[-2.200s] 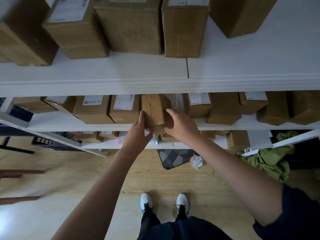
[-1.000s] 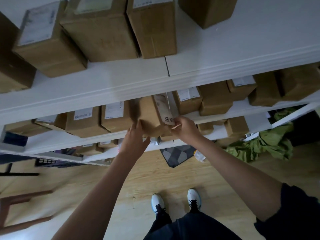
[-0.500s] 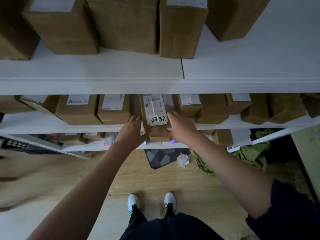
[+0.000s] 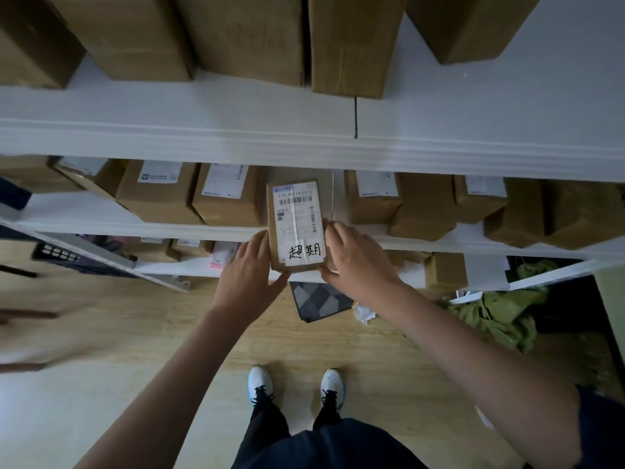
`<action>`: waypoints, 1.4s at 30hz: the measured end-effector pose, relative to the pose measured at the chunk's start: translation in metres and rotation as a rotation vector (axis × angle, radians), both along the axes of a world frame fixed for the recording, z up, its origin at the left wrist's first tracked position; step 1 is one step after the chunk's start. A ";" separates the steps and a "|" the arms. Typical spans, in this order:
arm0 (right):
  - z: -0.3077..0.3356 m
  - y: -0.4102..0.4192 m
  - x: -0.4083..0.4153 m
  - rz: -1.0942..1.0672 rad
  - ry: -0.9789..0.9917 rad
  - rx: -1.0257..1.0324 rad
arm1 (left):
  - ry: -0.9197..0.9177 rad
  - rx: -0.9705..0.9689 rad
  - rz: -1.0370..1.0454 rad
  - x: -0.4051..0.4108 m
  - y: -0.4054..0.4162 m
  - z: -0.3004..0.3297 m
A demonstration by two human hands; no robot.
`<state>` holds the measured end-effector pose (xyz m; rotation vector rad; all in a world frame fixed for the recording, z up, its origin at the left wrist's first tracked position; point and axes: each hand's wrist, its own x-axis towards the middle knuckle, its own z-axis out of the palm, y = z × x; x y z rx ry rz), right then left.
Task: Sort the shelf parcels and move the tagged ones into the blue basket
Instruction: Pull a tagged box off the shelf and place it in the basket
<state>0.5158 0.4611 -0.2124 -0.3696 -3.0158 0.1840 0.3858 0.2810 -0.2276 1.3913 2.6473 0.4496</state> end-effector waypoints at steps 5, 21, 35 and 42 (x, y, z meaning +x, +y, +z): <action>0.023 -0.041 0.025 0.069 0.010 -0.045 | -0.010 0.081 0.067 0.041 -0.051 0.011; 0.054 -0.286 -0.119 0.393 -0.040 -0.119 | 0.109 0.045 0.472 -0.027 -0.321 0.052; 0.070 -0.531 -0.325 0.635 0.019 -0.145 | 0.128 0.033 0.771 -0.172 -0.568 0.072; 0.070 -0.575 -0.491 0.656 0.080 -0.254 | 0.115 0.087 0.752 -0.337 -0.613 0.080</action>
